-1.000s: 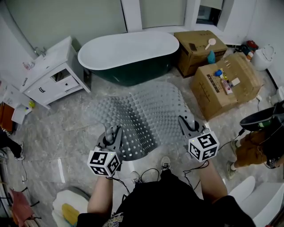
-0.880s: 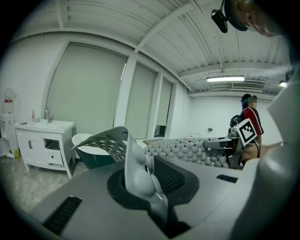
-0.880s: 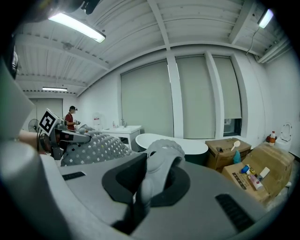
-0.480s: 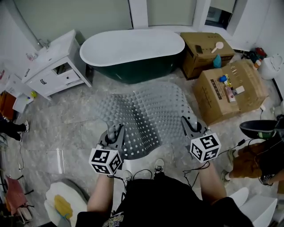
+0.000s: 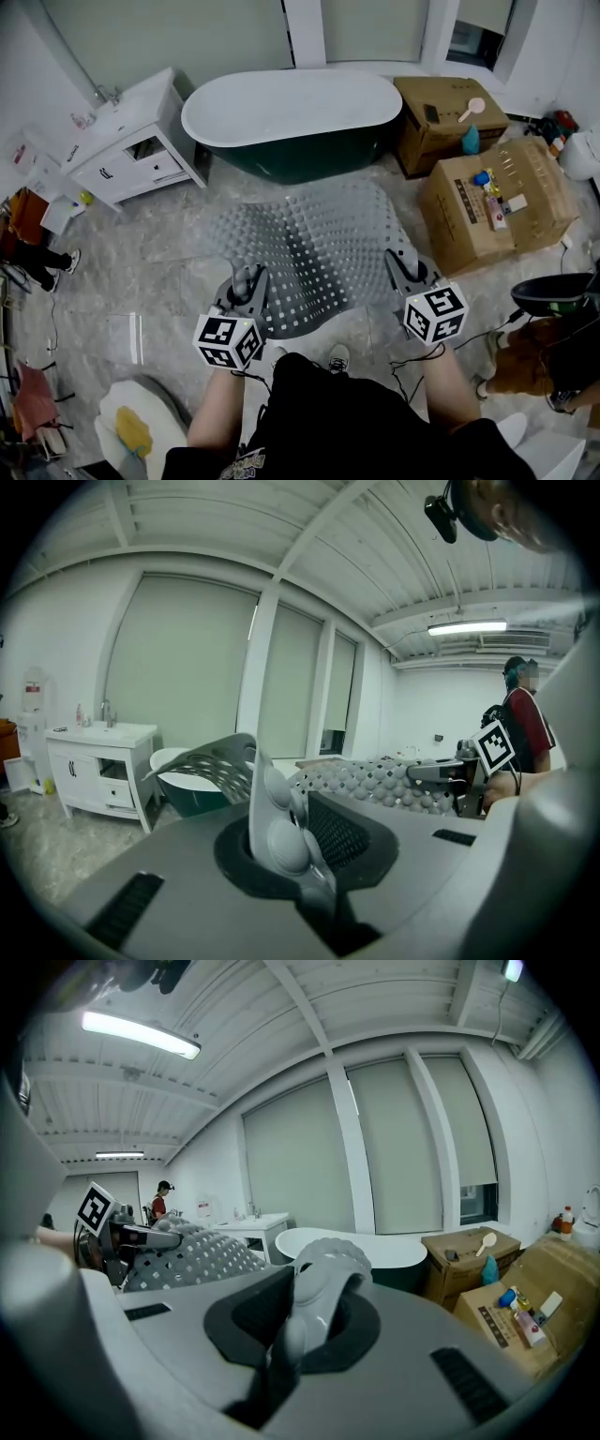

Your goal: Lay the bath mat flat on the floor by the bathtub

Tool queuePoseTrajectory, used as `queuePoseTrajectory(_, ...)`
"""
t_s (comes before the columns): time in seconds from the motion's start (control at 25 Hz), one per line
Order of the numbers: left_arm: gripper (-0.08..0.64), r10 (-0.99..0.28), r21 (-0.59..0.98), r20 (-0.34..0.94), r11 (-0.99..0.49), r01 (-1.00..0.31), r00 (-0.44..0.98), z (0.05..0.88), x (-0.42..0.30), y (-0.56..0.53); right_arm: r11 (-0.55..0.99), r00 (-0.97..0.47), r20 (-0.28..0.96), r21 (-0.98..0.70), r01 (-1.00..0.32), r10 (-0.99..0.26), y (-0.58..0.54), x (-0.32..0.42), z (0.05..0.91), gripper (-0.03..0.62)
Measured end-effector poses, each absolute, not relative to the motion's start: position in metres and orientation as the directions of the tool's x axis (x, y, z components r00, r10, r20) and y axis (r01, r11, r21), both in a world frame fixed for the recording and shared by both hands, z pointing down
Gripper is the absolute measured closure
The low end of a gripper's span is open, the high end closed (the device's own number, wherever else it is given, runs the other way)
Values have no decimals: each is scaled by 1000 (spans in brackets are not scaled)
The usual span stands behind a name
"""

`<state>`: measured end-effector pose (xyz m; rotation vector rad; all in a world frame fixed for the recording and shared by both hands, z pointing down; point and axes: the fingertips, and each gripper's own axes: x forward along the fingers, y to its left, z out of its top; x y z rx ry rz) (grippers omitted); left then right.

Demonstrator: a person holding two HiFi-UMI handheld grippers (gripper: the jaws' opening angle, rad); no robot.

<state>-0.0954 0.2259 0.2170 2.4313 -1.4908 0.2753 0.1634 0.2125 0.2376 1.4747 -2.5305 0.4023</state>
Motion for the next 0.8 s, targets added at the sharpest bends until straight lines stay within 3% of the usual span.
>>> queuePoseTrajectory(0.8, 505, -815, 176, 284, -473, -863, 505, 227, -105, 102, 414, -425, 320, -105, -904, -847, 105, 162, 235, 563)
